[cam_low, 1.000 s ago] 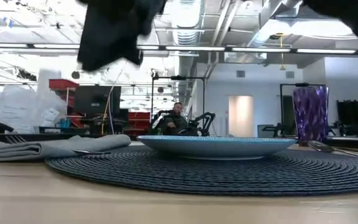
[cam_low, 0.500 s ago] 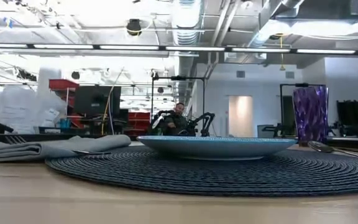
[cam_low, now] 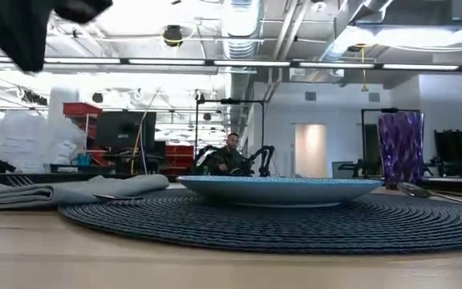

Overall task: Set table place
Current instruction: Adjust the black fork on the gray table napkin

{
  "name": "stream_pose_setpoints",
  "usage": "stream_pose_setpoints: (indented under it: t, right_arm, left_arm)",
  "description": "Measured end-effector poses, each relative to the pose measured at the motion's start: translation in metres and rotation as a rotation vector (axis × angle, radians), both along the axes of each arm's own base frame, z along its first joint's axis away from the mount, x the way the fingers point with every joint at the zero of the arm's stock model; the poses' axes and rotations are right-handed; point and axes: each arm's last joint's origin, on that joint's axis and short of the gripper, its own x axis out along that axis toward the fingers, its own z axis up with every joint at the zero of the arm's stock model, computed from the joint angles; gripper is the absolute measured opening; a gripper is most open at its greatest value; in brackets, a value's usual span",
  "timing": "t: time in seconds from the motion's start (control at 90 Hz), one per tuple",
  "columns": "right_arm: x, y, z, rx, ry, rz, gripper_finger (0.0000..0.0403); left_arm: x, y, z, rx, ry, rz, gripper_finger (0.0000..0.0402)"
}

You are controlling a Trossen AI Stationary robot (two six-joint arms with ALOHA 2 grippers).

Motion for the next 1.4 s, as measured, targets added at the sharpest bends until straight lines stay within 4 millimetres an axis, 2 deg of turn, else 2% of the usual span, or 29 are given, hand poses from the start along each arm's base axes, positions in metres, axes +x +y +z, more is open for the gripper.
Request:
stream_pose_setpoints:
  t: [0.211,0.378,0.489,0.667,0.789,0.9,0.989,1.211,1.4]
  right_arm:
    - [-0.037,-0.009,-0.003,0.045,-0.150,-0.014,0.0060]
    - [-0.050,-0.013,-0.018,0.062,-0.125,-0.039,0.0060]
    - [-0.052,-0.013,-0.023,0.066,-0.110,-0.048,0.0060]
    - [-0.053,-0.012,-0.026,0.033,-0.092,-0.045,0.0060]
    - [-0.057,-0.016,-0.028,0.021,-0.050,-0.061,0.0060]
    - [-0.067,-0.020,-0.028,-0.033,-0.005,-0.104,0.0060]
    - [-0.074,-0.024,-0.025,-0.048,-0.003,-0.126,0.0060]
    - [-0.088,-0.025,-0.012,-0.026,-0.072,-0.125,0.0060]
    - [-0.094,-0.027,-0.007,-0.037,-0.091,-0.128,0.0060]
  left_arm:
    - [0.017,0.019,-0.025,-0.120,-0.005,0.015,0.0000]
    - [0.028,0.041,-0.040,-0.218,0.000,0.079,0.0000]
    - [0.032,0.053,-0.041,-0.296,0.039,0.125,0.0007]
    - [0.034,0.060,-0.040,-0.298,0.037,0.165,0.0053]
    - [0.029,0.064,-0.051,-0.267,0.070,0.184,0.0096]
    - [0.025,0.069,-0.060,-0.253,0.083,0.219,0.0131]
    - [0.025,0.069,-0.061,-0.241,0.070,0.230,0.0143]
    - [0.029,0.063,-0.060,-0.250,0.010,0.181,0.0132]
    - [0.027,0.061,-0.066,-0.247,-0.001,0.154,0.0091]
